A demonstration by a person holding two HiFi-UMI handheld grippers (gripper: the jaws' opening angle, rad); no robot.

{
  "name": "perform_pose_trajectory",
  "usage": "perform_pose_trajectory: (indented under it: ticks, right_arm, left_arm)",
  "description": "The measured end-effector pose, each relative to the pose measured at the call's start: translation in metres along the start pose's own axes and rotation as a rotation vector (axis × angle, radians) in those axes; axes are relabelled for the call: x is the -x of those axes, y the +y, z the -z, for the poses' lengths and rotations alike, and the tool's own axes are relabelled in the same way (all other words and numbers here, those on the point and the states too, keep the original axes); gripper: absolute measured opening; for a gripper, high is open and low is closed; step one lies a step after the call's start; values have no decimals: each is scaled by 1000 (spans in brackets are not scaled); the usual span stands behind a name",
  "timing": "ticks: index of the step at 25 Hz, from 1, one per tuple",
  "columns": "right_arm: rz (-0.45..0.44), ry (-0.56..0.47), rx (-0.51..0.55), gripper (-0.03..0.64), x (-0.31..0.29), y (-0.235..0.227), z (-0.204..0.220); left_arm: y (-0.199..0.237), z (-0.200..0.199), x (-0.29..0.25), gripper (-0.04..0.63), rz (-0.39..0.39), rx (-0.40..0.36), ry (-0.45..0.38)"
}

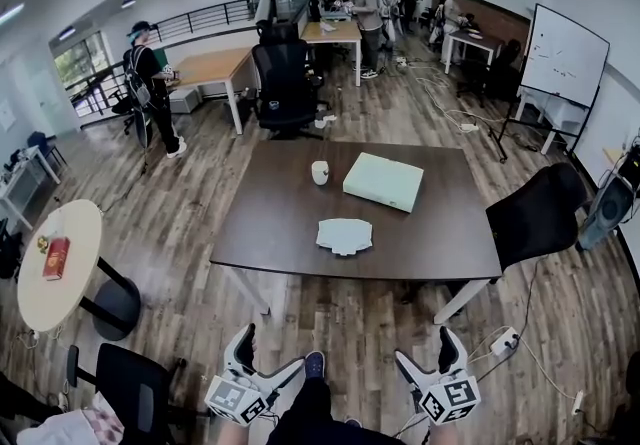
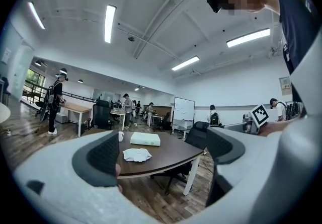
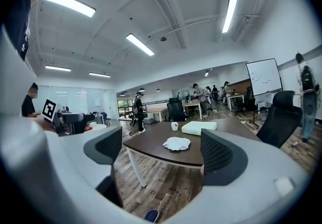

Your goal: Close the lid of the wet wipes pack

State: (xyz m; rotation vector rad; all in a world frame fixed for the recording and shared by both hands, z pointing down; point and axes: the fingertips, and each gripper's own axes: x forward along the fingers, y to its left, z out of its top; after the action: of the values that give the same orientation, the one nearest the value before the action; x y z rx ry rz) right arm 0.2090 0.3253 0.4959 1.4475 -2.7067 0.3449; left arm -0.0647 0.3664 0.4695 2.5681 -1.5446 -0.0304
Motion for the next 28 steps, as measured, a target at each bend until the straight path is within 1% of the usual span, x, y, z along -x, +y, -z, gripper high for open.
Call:
perform_pose_trajectory:
  ticks: [6, 12, 16, 21, 28]
  right_arm:
    - [-12, 22, -4, 495, -34, -11, 0]
    - [-21, 34, 5, 492, -74, -22, -6]
    - [-22, 46, 1, 492, -104, -29, -10]
    - [-30, 56, -3, 490, -147, -32, -20]
    - [-19, 61, -16, 483, -217, -35, -40]
  left_arm:
    - [19, 7, -30, 511, 8, 8, 23]
    - [46, 10, -59, 514, 10, 25, 34]
    - [68, 5, -79, 515, 10, 28, 38]
    - [104, -3, -106, 522, 12, 43, 45]
    - [164, -20, -150, 523, 42, 67, 55]
